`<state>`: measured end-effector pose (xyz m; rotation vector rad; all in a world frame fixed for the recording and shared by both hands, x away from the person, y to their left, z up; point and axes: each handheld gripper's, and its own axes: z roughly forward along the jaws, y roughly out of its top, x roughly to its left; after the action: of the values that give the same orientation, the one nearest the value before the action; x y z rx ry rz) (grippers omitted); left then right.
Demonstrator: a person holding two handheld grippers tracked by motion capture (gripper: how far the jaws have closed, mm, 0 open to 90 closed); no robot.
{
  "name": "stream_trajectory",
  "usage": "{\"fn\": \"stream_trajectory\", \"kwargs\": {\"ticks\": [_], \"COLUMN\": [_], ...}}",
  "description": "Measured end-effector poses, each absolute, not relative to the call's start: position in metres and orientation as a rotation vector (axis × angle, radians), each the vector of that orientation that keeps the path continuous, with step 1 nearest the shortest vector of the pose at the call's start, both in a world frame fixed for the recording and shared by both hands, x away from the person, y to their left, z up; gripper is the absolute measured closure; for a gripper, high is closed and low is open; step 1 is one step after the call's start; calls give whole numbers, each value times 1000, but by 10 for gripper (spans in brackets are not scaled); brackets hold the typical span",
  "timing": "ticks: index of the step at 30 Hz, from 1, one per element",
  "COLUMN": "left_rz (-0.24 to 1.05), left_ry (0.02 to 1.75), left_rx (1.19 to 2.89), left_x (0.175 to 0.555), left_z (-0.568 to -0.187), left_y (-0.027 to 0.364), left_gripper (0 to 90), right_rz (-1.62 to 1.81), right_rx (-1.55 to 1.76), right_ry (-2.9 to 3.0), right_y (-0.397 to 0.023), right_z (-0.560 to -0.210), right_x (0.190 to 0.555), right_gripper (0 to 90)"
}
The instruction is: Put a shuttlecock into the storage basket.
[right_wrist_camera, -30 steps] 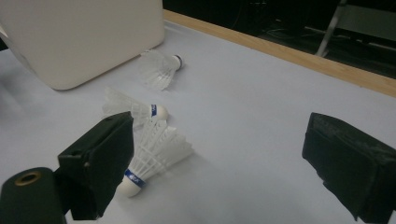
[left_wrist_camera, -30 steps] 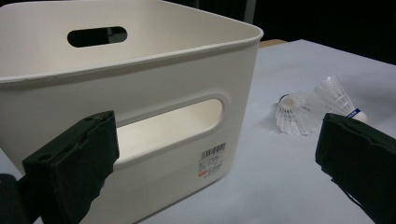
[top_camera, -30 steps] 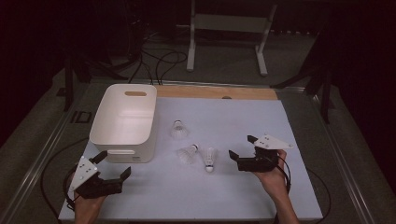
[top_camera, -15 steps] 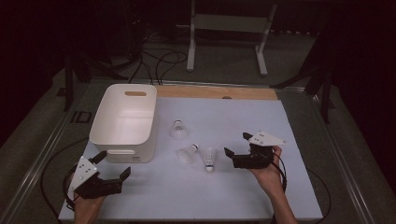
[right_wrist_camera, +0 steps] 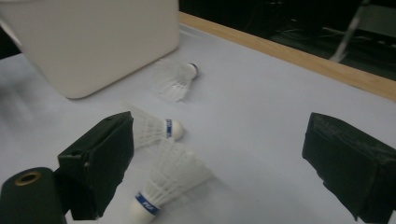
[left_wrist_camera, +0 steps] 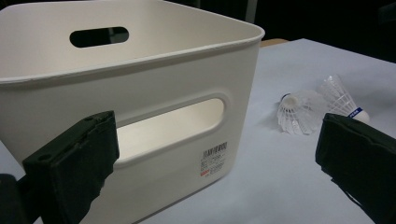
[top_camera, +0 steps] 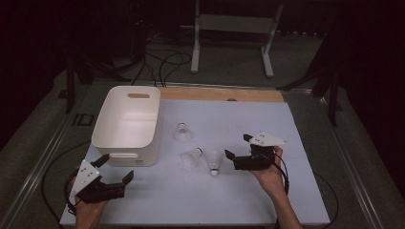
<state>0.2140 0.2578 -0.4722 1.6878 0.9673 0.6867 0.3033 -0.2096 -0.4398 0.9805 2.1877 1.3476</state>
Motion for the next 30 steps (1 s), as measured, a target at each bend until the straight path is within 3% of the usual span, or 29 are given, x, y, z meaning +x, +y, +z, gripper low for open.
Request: {"fn": "stream_trajectory", "kwargs": {"ticks": [30], "left_rz": [686], "left_ry": [968], "left_rx": [1694], "left_x": [215], "left_z": [-473], "left_y": [258], "left_gripper": [0], "right_rz": [1322], "right_rx": [939], "right_ry": [2285], "right_y": [-188], "right_z": [-439], "right_x": [319], "right_gripper": [90]}}
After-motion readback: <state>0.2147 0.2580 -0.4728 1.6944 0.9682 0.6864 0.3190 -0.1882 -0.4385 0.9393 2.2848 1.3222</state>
